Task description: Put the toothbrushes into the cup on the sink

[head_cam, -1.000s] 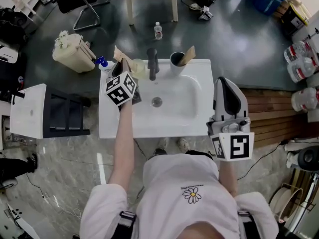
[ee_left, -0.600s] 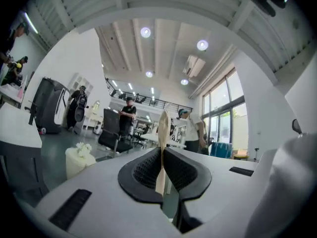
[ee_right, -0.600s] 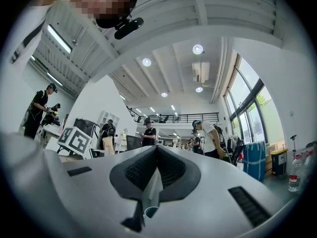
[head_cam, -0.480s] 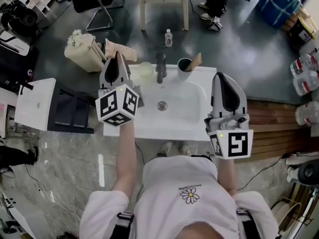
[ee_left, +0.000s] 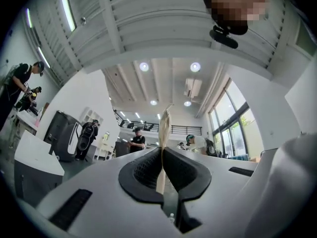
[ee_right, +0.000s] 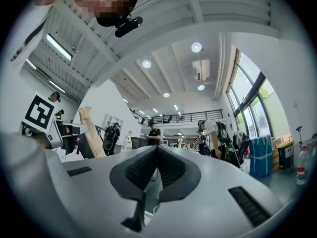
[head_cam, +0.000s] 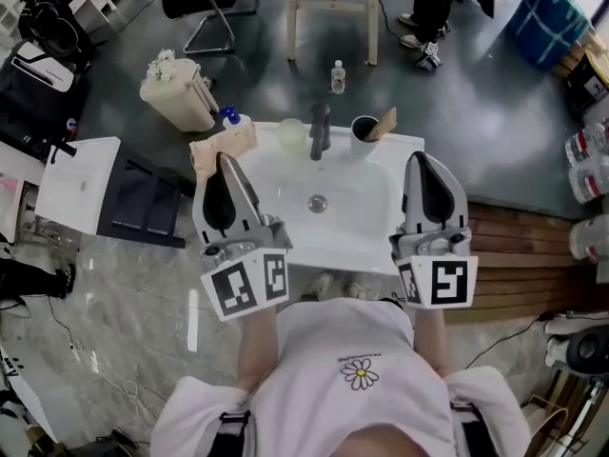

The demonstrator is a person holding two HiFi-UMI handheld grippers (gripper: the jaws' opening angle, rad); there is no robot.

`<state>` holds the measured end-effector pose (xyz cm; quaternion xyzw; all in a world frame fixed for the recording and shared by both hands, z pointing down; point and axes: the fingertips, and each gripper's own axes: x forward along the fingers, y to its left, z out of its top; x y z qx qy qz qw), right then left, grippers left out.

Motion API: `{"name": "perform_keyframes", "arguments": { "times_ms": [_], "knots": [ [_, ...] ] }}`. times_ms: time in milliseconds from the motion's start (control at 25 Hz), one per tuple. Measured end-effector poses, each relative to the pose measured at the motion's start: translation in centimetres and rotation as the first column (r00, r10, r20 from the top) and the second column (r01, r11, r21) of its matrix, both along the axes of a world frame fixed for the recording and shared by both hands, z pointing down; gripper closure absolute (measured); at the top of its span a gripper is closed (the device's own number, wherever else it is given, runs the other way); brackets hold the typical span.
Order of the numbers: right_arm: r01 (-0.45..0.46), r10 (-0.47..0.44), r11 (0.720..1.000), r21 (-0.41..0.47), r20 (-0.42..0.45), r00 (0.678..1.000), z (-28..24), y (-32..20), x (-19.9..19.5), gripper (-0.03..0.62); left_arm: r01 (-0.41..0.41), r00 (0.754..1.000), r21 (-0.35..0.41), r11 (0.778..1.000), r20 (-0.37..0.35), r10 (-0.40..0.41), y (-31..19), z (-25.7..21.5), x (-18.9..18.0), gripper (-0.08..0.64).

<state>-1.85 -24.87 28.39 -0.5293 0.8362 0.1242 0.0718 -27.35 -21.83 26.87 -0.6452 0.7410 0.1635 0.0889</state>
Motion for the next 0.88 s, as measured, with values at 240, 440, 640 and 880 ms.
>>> {"name": "perform_keyframes", "arguments": {
  "times_ms": [240, 440, 640, 880],
  "knots": [
    [0.011, -0.011, 1.0, -0.018, -0.001, 1.0, 0.8, 0.8, -0.3, 0.581, 0.032, 0.999, 0.031, 0.999, 0.007, -0.032, 1.8, -0.3, -0.1, 0.538],
    [0.015, -0.014, 1.0, -0.021, 0.007, 1.0, 0.9, 0.8, -0.2, 0.581, 0.027, 0.999, 0.039, 0.999, 0.026, -0.028, 2.1, -0.8, 0.4, 0.538],
    [-0.007, 0.009, 0.997, -0.077, 0.017, 1.0, 1.2, -2.0, -0.3, 0.58, 0.031, 0.999, 0.042, 0.999, 0.034, -0.033, 2.4, -1.1, 0.1, 0.538],
    [-0.033, 0.032, 0.983, -0.178, -0.009, 0.999, 3.8, -9.5, -0.6, 0.495, 0.034, 0.999, 0.006, 0.999, 0.032, -0.034, 2.2, 0.1, -0.5, 0.538]
  ]
}}
